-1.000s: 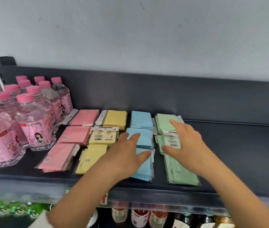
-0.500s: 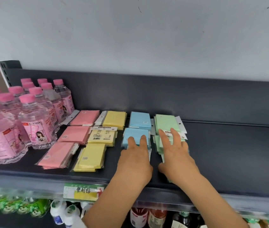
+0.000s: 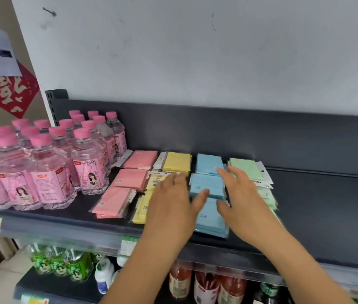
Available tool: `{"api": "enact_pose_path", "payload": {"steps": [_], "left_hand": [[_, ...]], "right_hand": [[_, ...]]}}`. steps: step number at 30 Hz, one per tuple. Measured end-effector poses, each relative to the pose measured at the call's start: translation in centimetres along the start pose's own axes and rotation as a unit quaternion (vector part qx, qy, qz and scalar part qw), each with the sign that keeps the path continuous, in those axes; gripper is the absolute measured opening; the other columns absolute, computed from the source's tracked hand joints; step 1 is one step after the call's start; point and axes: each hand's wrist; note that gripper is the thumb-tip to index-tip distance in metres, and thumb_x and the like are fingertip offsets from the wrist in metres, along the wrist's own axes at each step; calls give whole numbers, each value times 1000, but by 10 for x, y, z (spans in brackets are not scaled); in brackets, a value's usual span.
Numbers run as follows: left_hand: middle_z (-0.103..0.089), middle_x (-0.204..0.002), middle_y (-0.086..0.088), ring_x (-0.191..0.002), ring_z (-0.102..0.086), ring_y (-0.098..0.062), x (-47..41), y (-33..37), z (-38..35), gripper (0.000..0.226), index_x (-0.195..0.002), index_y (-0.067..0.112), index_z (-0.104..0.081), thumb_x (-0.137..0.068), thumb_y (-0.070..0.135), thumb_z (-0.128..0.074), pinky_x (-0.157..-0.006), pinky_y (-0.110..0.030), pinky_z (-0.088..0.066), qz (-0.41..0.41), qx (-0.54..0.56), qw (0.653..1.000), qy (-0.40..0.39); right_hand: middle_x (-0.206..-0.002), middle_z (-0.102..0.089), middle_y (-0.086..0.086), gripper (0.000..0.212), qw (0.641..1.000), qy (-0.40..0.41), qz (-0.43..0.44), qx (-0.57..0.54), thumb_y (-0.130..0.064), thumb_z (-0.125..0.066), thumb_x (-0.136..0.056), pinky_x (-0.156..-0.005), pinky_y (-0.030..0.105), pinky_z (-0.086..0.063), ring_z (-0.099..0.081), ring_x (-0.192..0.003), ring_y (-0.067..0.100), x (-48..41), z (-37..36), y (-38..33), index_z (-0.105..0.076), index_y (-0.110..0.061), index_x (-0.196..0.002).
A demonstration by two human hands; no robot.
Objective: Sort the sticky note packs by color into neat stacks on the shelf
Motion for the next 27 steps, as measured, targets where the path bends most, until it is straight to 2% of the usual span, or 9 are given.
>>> {"api": "enact_pose_path", "payload": {"steps": [3, 5, 10, 13, 15, 18, 20, 22, 27], "left_hand": [[-45, -139, -6, -123, -44, -23, -3, -39, 10, 50, -137, 15, -39, -96, 43, -42, -102, -32, -36, 47, 17, 999, 8], [-41, -143, -9, -127, -41, -24, -4, -58, 6, 46, -138, 13, -39, -97, 35, -40, -106, -36, -34, 46, 3, 999, -8], [-8, -158, -7, -141, -22, -21, 5, -76, -3, 50, -147, 12, -24, -98, 17, -35, -116, -35, -21, 20, 44, 998, -41], [2, -158, -12, -136, -32, -22, 4, -81, 0, 54, -146, 6, -18, -96, 10, -40, -112, -32, -28, 22, 57, 994, -96], [-16, -154, -17, -123, -46, -25, 0, -83, 4, 46, -139, 5, -30, -95, 8, -43, -102, -33, -39, 29, 63, 989, -129], [-55, -123, -13, -105, -56, -25, -4, -87, 6, 25, -117, 7, -54, -95, 13, -44, -89, -35, -46, 40, 97, 985, -135], [-60, -115, -11, -103, -57, -26, -2, -88, 7, 23, -111, 7, -57, -96, 18, -46, -85, -35, -46, 27, 87, 988, -128], [-59, -114, -11, -103, -57, -27, 1, -86, 9, 24, -111, 5, -58, -96, 20, -46, -83, -36, -44, 10, 81, 988, -130], [-55, -118, -12, -104, -57, -27, 4, -87, 10, 31, -116, 7, -52, -99, 31, -41, -84, -38, -46, -59, 57, 983, -164]], "right_hand": [[-141, -29, -12, 53, 989, -43, 13, -139, -22, -46, -97, -90, 5, -23, -32, -125, 4, 1, -11, -46, -23, -24, -145], [-130, -37, -13, 49, 975, -64, -13, -214, -17, -44, -97, -76, 1, -26, -33, -106, -3, -1, -28, -73, -27, -25, -143], [-120, -41, -10, 51, 956, -26, -123, -267, -5, -38, -97, -78, 7, -25, -35, -102, 1, -7, -62, -102, -27, -20, -144], [-126, -55, -1, 45, 966, -4, -145, -216, -6, -40, -93, -81, 17, -36, -48, -99, 8, -10, -75, -109, -40, -19, -136], [-119, -61, 4, 40, 965, 12, -169, -198, -6, -42, -91, -81, 24, -43, -55, -97, 15, -11, -80, -113, -48, -16, -129], [-110, -66, 6, 31, 966, 19, -194, -170, -5, -42, -90, -73, 26, -47, -60, -92, 18, -10, -86, -113, -58, -12, -116], [-104, -69, 8, 29, 969, 25, -194, -149, -5, -43, -89, -64, 23, -47, -61, -85, 19, -8, -85, -112, -63, -11, -110], [-98, -69, 11, 28, 971, 28, -198, -132, -5, -44, -90, -53, 19, -40, -57, -77, 19, -4, -81, -111, -65, -9, -107], [-104, -67, 10, 30, 973, 32, -202, -103, -4, -40, -93, -69, 28, -44, -58, -85, 21, 2, -77, -104, -64, -10, -110]]}}
Point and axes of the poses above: each hand's wrist, its own x-axis away from the middle knuckle, its own z-axis out of the back of the hand, y = z × x
